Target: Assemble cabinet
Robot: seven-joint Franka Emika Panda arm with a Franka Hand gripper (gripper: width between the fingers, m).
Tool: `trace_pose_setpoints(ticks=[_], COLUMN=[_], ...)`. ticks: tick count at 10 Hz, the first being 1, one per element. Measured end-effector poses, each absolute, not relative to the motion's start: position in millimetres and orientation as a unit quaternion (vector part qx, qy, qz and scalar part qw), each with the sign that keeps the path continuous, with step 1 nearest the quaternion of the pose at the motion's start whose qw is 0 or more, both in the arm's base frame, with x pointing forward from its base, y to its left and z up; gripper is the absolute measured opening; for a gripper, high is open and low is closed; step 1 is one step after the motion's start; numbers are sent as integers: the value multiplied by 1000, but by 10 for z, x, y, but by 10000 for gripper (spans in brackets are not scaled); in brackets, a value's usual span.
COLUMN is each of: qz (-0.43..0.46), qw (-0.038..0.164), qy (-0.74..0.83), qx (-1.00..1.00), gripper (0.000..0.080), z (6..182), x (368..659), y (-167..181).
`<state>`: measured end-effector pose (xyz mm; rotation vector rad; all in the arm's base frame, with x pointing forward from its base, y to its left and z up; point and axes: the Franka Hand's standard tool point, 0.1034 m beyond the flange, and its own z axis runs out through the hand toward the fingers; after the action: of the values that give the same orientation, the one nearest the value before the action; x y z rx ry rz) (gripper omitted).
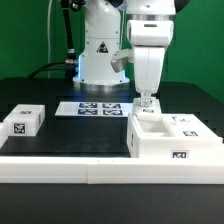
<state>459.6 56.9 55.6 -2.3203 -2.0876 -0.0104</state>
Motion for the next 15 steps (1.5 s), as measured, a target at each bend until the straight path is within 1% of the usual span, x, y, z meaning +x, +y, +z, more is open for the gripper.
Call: trace_pose_setpoints(ticks=[2,7,8,10,12,15], qz=[-7,-8,-9,-18,-23,-22], qw=[9,9,8,6,4,5], qy=[-685,-685,-688,-688,-687,-687], qx=[-728,-728,-725,-726,-726,-726], gripper=[71,71,71,71,71,71], z=[549,552,551,559,569,569], x=[4637,4646,4724,5016,5228,5232], y=[502,502,505,527,543,554])
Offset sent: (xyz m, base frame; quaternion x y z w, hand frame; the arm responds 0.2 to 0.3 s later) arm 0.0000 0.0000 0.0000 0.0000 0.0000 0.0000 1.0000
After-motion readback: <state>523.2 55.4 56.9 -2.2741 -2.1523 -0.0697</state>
